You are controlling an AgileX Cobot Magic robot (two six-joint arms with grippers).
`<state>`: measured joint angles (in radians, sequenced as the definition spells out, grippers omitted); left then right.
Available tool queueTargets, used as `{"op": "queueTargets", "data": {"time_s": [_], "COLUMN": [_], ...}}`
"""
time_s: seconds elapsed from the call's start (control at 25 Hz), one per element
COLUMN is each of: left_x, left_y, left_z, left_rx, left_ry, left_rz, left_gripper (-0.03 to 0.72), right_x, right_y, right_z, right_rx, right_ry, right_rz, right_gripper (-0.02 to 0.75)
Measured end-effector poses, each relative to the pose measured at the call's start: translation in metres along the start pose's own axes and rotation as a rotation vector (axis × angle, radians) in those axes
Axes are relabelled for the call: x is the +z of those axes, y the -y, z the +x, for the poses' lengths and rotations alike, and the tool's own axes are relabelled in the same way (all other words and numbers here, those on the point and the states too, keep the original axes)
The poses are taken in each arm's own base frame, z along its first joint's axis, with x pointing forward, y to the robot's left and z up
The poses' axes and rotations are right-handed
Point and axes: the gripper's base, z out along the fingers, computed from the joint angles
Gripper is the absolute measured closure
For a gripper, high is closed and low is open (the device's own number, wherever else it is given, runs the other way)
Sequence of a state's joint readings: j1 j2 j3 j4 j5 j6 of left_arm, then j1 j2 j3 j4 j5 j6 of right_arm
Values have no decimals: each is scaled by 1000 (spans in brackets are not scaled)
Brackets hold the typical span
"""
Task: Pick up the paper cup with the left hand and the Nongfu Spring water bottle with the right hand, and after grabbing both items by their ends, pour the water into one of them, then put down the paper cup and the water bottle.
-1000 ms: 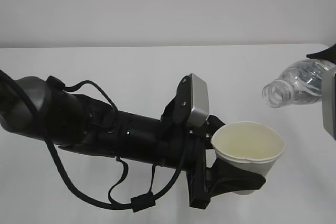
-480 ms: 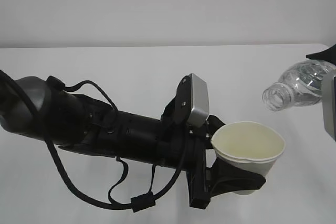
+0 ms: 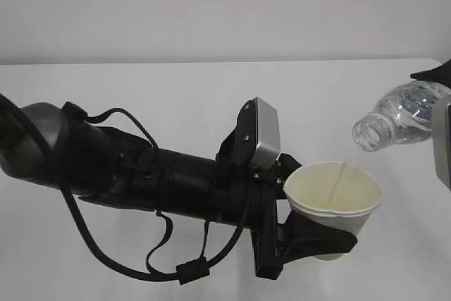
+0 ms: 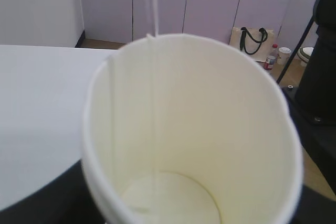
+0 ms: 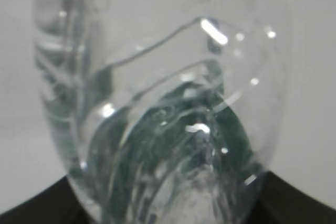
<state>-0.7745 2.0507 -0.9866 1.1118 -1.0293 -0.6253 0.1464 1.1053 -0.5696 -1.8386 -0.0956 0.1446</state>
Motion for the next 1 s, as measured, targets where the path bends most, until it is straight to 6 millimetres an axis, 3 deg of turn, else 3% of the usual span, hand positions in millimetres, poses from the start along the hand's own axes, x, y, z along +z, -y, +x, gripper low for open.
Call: {"op": "queueTargets", "data": {"time_s": [1.0], "left_x": [0], "left_y": [0], "left_z": [0], "left_rx": [-2], "left_ry": [2], "left_rz": [-3], "left_gripper": [212], "right_x": [0], "right_y": [0], "right_z": [0], "right_rx": [-11], "right_ry": [0], "right_rz": [0], "right_gripper": [323]}}
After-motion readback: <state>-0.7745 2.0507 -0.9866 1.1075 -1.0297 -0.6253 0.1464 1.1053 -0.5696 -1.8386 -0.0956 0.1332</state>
